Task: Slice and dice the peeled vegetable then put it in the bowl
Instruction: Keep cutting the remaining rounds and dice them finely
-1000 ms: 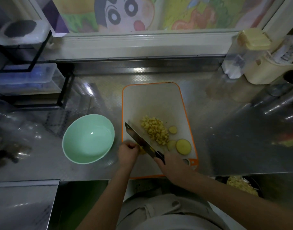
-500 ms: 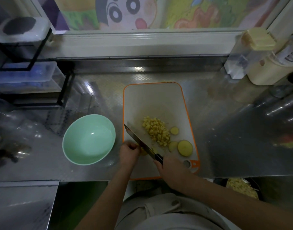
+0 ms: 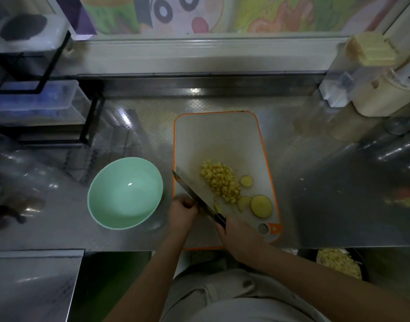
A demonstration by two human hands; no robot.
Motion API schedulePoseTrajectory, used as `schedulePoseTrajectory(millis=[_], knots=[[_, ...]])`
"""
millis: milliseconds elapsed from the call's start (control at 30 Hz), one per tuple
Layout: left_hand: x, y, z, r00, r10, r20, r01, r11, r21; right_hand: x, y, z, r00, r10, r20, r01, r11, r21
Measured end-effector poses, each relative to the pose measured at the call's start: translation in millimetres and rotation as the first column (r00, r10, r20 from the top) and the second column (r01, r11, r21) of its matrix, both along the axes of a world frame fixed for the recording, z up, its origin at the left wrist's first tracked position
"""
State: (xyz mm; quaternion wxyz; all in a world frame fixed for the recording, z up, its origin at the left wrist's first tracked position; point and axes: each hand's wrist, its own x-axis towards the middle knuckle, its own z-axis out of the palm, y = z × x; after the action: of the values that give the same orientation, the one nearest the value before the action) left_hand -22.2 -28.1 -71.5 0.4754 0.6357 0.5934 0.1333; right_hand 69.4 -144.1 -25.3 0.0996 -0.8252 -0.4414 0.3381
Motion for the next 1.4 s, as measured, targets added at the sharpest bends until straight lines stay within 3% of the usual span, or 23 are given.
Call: schedulePoseTrajectory(millis=[267, 533, 667, 1000, 1400], knots=[[1.0, -2.2, 5.7, 1.0, -0.008, -0.015, 0.008, 1.0, 0.0, -1.5, -0.7, -14.4, 0.998, 0.05, 0.039, -0.052, 0.998, 0.043], [-0.8, -3.5, 13.8, 0.998, -0.045, -0.038, 0.047, 0.998, 0.051, 21.2, 5.9, -15.1, 0.993, -0.021, -0.116, 0.021, 1.0, 0.0], [-1.2, -4.3, 14.2, 0.998, -0.04, -0.057, 0.043, 0.998, 0.052, 24.7, 4.2, -21.6, 0.992, -0.067, -0.108, 0.078, 0.992, 0.1], [-10.9, -6.7, 2.1, 0.991, -0.06, 0.12, 0.05, 0.996, 0.08, 30.2, 0.1, -10.1, 0.979, -0.106, -0.174, 0.125, 0.987, 0.1], [-12.5, -7.8, -1.8, 0.992, -0.051, 0.116, 0.039, 0.994, 0.103, 17.8, 0.4, 5.5, 0.989, -0.103, -0.105, 0.102, 0.995, -0.013]])
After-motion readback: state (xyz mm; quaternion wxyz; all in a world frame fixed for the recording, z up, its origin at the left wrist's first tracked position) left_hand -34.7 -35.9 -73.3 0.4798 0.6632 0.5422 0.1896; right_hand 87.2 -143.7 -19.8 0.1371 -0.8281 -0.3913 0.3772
